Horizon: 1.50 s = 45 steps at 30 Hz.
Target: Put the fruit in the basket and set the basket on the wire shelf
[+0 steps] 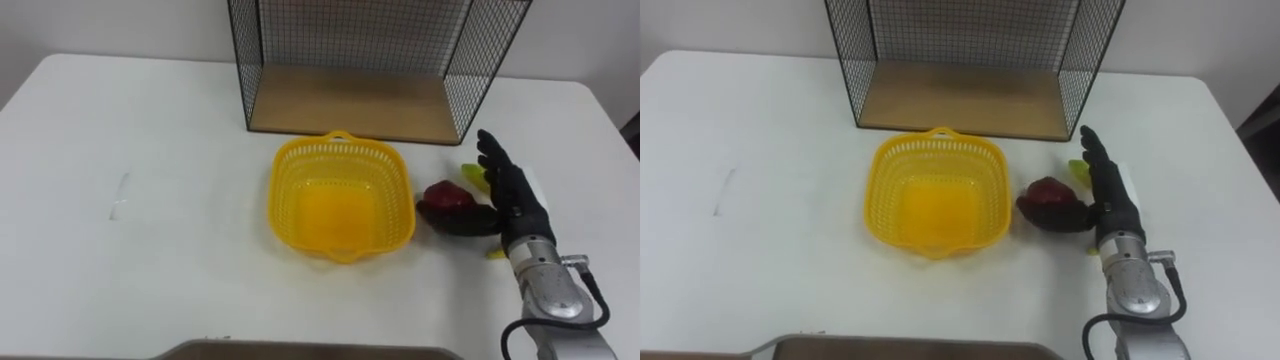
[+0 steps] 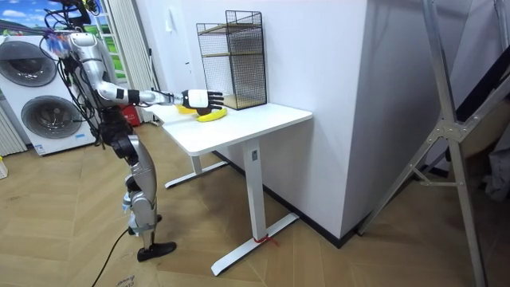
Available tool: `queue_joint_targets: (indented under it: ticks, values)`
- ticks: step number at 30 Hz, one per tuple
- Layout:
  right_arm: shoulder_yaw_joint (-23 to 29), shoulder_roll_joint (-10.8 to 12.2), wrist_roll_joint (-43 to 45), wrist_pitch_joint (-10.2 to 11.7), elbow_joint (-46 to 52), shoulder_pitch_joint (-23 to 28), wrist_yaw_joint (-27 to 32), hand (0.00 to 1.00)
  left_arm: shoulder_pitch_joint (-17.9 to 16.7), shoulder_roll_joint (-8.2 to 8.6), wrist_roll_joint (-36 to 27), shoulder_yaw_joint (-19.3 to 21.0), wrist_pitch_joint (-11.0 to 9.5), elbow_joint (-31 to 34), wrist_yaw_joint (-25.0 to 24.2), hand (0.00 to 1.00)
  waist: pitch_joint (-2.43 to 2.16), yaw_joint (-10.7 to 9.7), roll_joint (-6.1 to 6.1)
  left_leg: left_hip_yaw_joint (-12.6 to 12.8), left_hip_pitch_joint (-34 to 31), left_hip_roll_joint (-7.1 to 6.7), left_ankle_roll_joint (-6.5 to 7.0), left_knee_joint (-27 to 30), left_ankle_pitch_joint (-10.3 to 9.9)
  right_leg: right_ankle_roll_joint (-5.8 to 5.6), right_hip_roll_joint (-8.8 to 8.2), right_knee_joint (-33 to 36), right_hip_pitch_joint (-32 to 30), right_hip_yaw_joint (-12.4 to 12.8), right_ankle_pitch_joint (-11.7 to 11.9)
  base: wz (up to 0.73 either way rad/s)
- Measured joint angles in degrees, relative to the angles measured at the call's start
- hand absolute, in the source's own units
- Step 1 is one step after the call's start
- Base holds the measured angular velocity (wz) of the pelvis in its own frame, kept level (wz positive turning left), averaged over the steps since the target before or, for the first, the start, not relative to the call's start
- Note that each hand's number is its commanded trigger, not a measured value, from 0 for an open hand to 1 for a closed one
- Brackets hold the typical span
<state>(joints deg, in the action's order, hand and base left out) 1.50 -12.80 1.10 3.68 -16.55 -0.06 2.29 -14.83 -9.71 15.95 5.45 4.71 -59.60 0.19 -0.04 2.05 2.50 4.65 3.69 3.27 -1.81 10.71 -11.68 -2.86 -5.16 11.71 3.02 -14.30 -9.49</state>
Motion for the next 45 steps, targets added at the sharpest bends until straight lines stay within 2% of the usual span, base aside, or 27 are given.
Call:
queue_joint_targets:
  ticks: [3,10,11,12,13,14,24,45]
  values:
    - [-0.2,0.0,0.4,0.0,-0.8,0.0,-0.6,0.00,-0.1,-0.12,0.0,0.0,0.0,0.0,-0.4,0.00,-0.21,0.0,0.33,0.0,0.0,0.01,0.00,0.1,0.0,0.08,-0.02,0.1,0.1,0.0,0.1,0.00]
    - [-0.2,-0.1,1.6,1.0,-4.8,-0.4,-2.4,0.00,-0.6,-0.53,-0.1,0.1,0.1,-0.1,-0.9,0.00,-0.10,-0.1,1.17,-0.1,0.9,0.03,-0.04,0.2,0.0,0.13,0.02,-0.3,1.4,-0.1,0.1,0.00]
    - [-0.2,-0.1,1.6,1.4,-5.6,-0.7,-2.5,0.15,-0.6,-0.54,-0.1,0.1,0.1,-0.1,-0.9,0.00,-0.08,-0.2,1.20,-0.2,1.0,0.03,-0.04,0.3,0.0,0.13,0.04,-0.5,1.7,-0.1,0.1,0.05]
    - [-0.1,-0.1,1.7,1.9,-6.7,-1.2,-2.5,0.51,-0.7,-0.55,-0.1,0.1,0.1,-0.1,-1.0,0.00,-0.09,-0.3,1.20,-0.3,1.0,0.05,-0.04,0.4,-0.1,0.07,0.16,-1.1,2.1,-0.1,0.3,0.04]
    - [0.0,-0.1,1.7,2.5,-7.6,-1.6,-2.5,0.64,-0.7,-0.56,-0.1,0.1,0.1,-0.1,-1.0,0.00,-0.08,-0.3,1.25,-0.3,1.0,0.06,-0.05,0.6,-0.1,0.07,0.17,-1.2,2.2,-0.1,0.3,0.00]
    - [0.1,-0.1,1.7,2.6,-7.8,-1.6,-2.5,1.00,-0.7,-0.56,-0.1,0.1,0.1,-0.1,-1.0,0.00,-0.08,-0.3,1.26,-0.3,1.0,0.06,-0.05,0.6,-0.1,0.07,0.17,-1.2,2.2,-0.1,0.3,0.00]
    - [3.1,-1.0,4.2,5.0,-14.5,-5.0,-0.9,1.00,-0.8,-0.58,-0.1,0.1,0.1,-0.1,-0.9,0.00,-0.10,-0.2,1.19,-0.2,1.7,0.11,-0.07,0.4,-0.1,0.06,0.42,-2.1,3.1,0.0,0.9,0.00]
    - [3.3,-0.4,3.9,5.0,-15.8,-4.7,-1.9,1.00,-0.6,-0.56,0.0,0.1,0.1,-0.2,-0.9,0.00,-0.23,-0.3,1.00,-0.3,2.0,0.09,-0.08,0.5,-0.1,0.07,0.43,-2.2,3.4,0.0,0.9,0.00]
